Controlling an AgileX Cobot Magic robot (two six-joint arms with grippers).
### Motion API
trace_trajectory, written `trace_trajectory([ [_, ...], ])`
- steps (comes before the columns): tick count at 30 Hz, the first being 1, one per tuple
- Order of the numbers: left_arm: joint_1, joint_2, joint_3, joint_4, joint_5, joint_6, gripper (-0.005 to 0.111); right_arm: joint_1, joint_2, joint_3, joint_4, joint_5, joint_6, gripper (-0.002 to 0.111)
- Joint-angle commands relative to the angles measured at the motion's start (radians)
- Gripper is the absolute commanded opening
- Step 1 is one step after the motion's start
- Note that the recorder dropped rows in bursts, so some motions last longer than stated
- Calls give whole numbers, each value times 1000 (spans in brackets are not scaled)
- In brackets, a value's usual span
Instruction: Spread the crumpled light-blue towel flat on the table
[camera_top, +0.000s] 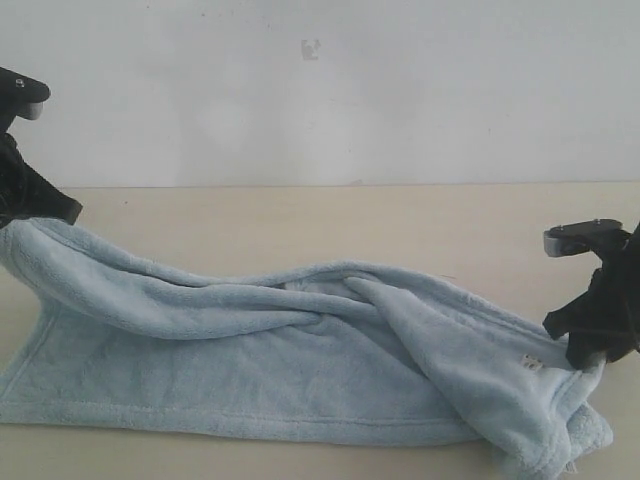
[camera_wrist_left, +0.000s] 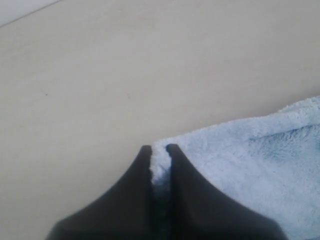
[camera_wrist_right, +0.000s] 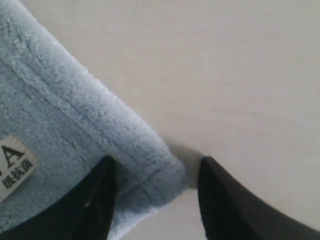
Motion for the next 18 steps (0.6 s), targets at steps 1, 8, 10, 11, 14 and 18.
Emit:
trace_trajectory([
  [1,3,-4,0,-13,-3,-12,4,0,33,3,20,26,-4,25],
  [8,3,-8,0,-1,13,-12,4,0,4,3,43,16,-24,0],
  [10,3,-24,0,-1,23,-12,4,0,-36,3,43,11,2,0],
  [11,3,-38,0,-1,26,-12,4,0,-63,3,43,9,8,0],
  [14,3,-95,0,-3,35,-19,4,0,-161,3,45,7,11,0],
  [18,3,-202,0,-6,62,-35,4,0,-326,3,43,2,31,0],
])
